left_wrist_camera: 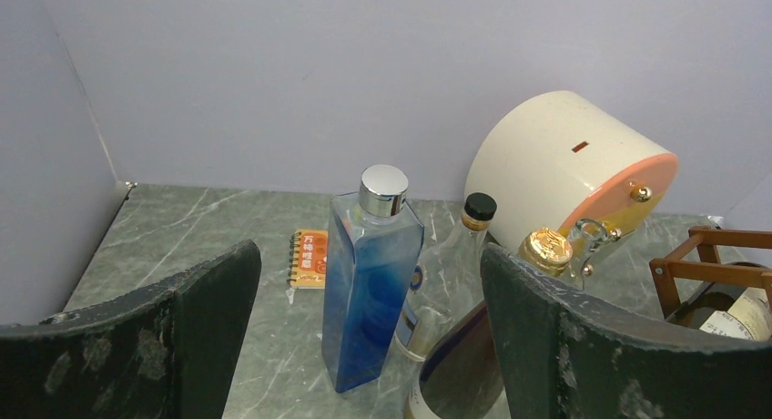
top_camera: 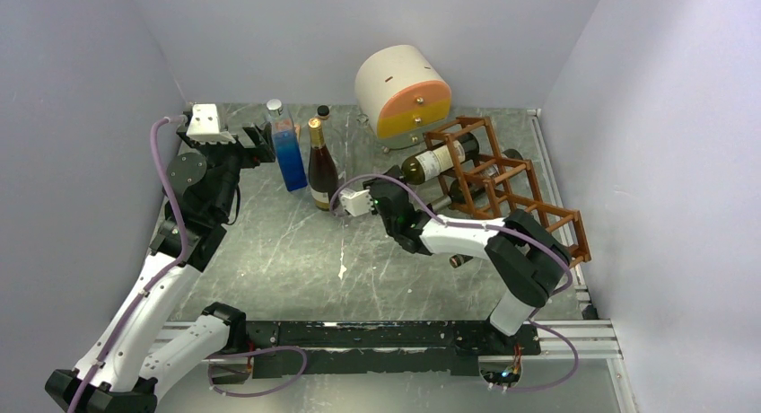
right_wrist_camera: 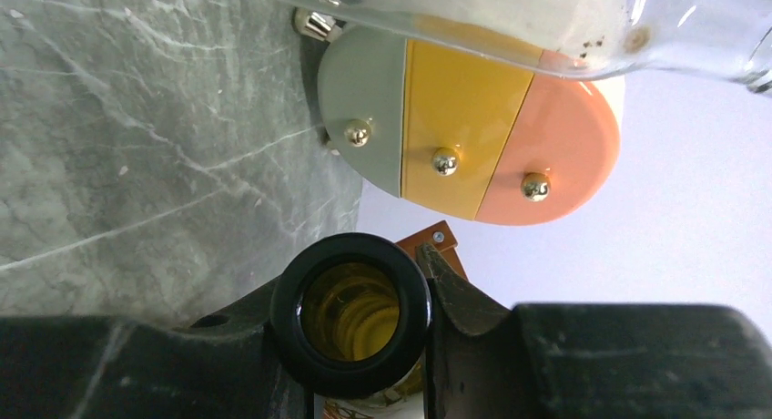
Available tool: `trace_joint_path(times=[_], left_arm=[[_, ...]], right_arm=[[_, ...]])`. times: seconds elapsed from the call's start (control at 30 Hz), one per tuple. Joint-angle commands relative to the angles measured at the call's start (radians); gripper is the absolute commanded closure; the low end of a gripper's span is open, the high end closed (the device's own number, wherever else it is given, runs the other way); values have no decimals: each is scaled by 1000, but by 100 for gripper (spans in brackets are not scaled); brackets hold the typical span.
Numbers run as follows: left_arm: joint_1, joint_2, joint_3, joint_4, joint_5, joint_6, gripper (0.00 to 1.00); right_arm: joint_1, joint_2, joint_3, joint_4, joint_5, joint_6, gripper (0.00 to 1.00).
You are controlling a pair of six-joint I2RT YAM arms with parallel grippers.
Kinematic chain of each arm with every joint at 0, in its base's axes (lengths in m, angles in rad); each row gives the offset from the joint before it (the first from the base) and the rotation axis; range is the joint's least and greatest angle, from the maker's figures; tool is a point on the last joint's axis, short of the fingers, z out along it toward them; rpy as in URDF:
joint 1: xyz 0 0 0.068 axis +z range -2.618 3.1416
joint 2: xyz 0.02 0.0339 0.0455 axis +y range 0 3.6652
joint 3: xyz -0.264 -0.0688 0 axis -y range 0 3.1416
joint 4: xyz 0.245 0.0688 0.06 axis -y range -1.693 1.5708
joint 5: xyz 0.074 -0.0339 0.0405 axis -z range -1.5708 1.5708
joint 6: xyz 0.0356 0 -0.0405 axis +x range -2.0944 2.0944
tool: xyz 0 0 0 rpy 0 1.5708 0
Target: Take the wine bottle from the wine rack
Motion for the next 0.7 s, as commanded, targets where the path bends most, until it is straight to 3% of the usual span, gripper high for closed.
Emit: trace_joint_path(times=[0.0,0.23,0.67], left_arm=[[-4,-4,12,19,-1,-1,6],[-4,-4,11,18,0,0,6],[-3,2,14,16,5,-2,6]], right_arm=[[38,-33,-19,34,67,-10,100],[71,-55,-50,33,80,-1,100],[266,-102,-10,-3,191,36,100]])
